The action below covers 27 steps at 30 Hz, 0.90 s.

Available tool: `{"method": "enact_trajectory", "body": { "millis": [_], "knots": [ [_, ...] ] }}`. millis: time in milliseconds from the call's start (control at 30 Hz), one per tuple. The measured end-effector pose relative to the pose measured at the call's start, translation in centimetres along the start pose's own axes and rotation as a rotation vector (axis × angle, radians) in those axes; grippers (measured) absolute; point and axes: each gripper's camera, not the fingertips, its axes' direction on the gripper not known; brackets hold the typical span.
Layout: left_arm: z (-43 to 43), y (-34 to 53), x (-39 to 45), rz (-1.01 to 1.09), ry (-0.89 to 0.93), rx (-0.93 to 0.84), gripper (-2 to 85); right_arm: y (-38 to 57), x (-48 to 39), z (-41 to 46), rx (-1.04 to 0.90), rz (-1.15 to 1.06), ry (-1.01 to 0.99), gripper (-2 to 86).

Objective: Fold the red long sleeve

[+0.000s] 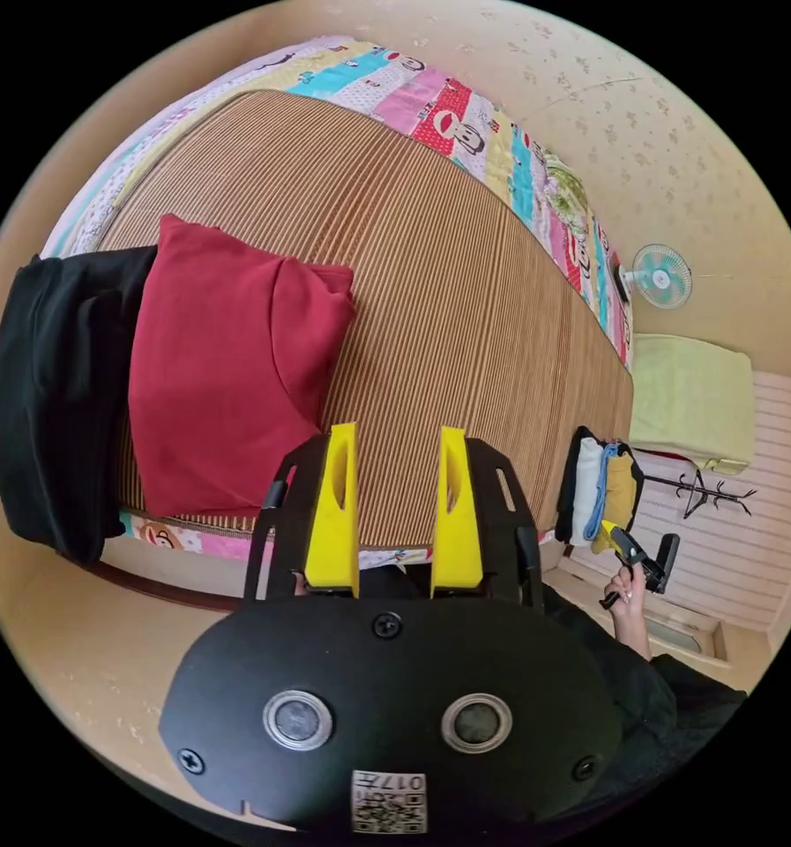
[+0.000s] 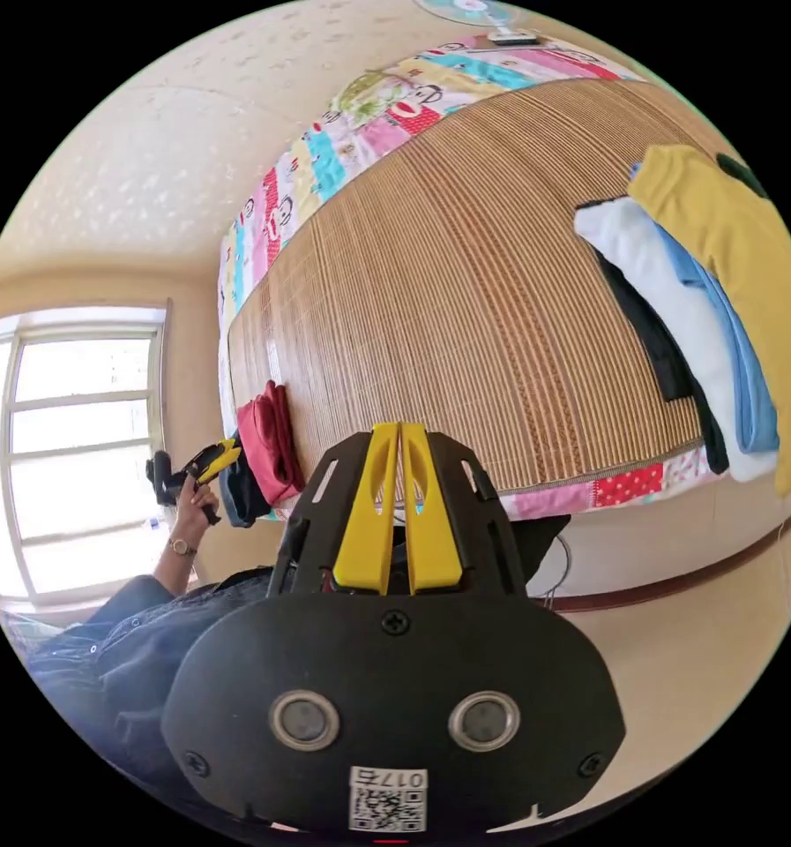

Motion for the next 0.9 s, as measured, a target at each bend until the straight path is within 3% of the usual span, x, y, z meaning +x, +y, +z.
{"method": "enact_trajectory", "body": {
  "millis": [167,333,433,500,633,767,900],
  "knots": [
    [-0.1,-7.2,0.2,-0.011,-0.075,-0.006,15.4,6.2,-1.0,6.9,0.011,0.009,0.027,0.3],
    [3.3,-12.1,-0.3,-0.075,-0.214,-0.032,15.6,15.4,4.4,13.2,0.039,0.132,0.005,0.3],
    [8.4,-11.3,-2.2,-0.115,-0.194,-0.143,13.2,19.9,8.3,16.8,0.018,0.221,0.070,0.3],
    [8.0,-8.7,-2.3,-0.106,-0.222,-0.050,7.6,22.5,10.5,18.5,0.037,0.265,0.068,0.3],
    [4.0,-0.9,-5.4,-0.079,0.231,0.065,2.1,26.6,13.6,21.6,0.120,0.251,0.027,0.3],
    [-5.8,7.8,-4.2,0.289,0.560,0.171,-0.4,27.6,14.1,24.2,0.177,0.079,-0.037,0.5],
    [-14.3,14.2,-0.4,0.628,0.738,0.226,-0.8,27.7,11.6,26.0,0.257,-0.296,-0.127,1.0]
  ]
}}
